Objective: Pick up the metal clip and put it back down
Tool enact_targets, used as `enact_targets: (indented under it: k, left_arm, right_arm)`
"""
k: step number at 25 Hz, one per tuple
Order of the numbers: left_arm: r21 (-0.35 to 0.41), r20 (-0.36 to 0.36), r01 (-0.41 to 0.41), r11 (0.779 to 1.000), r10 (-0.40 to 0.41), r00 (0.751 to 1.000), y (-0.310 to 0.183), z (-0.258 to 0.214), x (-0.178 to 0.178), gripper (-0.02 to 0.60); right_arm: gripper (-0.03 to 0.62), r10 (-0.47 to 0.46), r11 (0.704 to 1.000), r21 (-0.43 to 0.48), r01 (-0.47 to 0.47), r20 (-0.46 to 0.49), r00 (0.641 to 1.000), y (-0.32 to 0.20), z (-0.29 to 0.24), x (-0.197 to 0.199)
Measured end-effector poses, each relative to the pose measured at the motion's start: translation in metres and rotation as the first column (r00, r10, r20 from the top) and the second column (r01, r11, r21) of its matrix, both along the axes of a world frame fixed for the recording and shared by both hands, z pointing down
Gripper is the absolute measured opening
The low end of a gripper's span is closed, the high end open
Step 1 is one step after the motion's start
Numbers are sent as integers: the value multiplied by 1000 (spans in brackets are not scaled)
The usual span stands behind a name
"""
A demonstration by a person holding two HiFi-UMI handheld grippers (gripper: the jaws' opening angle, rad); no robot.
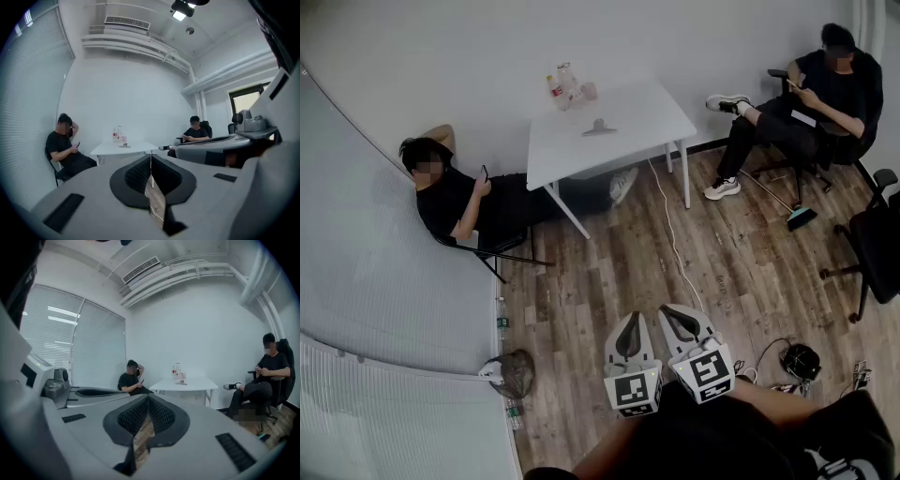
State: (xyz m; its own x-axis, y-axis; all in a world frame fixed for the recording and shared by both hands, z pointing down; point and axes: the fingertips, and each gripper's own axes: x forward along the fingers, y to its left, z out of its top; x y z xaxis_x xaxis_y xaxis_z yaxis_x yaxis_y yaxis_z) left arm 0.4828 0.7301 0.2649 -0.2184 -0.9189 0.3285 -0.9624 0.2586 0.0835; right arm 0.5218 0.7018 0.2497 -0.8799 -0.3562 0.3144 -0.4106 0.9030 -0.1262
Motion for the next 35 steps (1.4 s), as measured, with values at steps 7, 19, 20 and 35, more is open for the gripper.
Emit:
enact_targets:
  k: [7,19,20,35]
  left_arm:
    - [11,5,24,1000,-24,1000,-4,-3,-6,23]
    - [-2,17,90,996,-90,996,19,-5,-3,23]
    - [-3,17,88,996,-88,996,18,-5,-3,23]
    - [-31,8,41,999,-41,999,-24,13,-22,23]
  right_arm:
    - [18,42,999,-12,-42,9,999,-14,1,7]
    - [20,136,990,-38,-133,88,987,-19,-3,42]
    - [19,142,989,-39,-139,90,986,-20,-3,44]
    - [18,139,989,-54,-135,68,988,-51,13,15]
